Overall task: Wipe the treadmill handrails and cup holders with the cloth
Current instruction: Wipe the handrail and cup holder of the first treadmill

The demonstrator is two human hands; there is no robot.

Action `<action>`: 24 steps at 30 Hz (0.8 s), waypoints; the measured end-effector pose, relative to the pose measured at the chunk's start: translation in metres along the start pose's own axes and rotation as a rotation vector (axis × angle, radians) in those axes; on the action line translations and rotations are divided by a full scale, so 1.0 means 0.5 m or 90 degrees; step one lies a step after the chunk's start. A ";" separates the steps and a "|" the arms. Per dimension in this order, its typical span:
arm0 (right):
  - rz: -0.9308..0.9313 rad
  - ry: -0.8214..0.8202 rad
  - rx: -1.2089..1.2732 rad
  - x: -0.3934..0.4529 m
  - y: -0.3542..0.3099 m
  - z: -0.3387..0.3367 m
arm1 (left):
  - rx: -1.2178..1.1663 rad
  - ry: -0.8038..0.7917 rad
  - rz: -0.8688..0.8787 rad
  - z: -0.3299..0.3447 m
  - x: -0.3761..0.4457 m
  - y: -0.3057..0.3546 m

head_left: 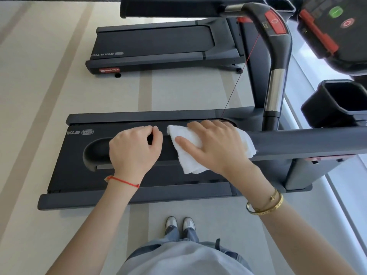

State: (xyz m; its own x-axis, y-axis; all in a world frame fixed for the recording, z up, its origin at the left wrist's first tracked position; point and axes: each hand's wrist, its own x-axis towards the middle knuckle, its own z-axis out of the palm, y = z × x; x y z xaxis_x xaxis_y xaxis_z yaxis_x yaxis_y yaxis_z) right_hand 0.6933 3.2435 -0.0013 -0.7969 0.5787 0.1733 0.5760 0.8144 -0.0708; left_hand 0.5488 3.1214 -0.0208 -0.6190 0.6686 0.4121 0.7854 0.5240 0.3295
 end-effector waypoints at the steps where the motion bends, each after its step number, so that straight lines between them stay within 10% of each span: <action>1: -0.009 0.027 0.000 -0.009 -0.007 0.007 | 0.001 0.005 0.001 0.001 0.000 0.001; 12: 0.128 0.362 0.026 -0.047 0.061 0.035 | 0.001 -0.004 -0.005 -0.002 0.001 0.001; 20: -0.018 0.369 0.017 -0.039 -0.018 0.066 | 0.010 -0.013 0.001 -0.003 0.001 -0.001; 24: 0.104 0.379 -0.024 -0.071 0.089 0.048 | -0.006 -0.017 0.003 -0.007 0.002 0.000</action>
State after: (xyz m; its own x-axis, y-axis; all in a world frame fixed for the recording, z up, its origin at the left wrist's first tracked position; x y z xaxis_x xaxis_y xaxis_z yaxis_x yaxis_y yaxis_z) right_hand 0.7428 3.2604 -0.0342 -0.4649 0.5639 0.6826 0.6970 0.7085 -0.1106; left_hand 0.5480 3.1201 -0.0176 -0.6143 0.6854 0.3910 0.7886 0.5158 0.3348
